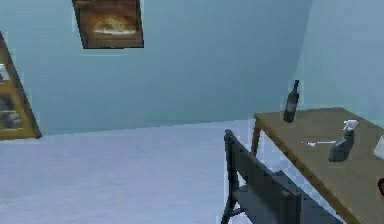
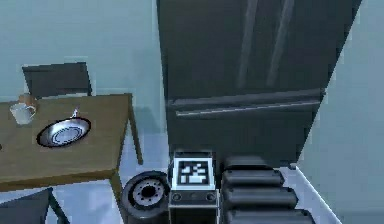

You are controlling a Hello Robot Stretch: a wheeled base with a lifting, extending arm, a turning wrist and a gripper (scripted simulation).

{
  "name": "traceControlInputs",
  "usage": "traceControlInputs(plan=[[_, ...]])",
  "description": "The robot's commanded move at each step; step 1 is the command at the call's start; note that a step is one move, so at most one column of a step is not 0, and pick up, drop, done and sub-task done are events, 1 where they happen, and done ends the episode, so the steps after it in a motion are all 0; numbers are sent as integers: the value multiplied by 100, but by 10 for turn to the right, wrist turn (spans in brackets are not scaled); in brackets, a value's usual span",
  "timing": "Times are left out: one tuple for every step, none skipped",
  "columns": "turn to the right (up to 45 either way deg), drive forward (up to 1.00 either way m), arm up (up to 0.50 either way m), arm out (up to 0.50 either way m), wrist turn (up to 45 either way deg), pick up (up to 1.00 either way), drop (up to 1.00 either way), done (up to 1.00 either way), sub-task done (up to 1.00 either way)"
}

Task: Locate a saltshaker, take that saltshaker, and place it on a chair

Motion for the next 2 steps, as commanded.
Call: traceControlInputs(plan=[[0, 25, 0, 0, 0, 0, 0, 0, 0], [-450, 0, 0, 0, 0, 0, 0, 0, 0]])
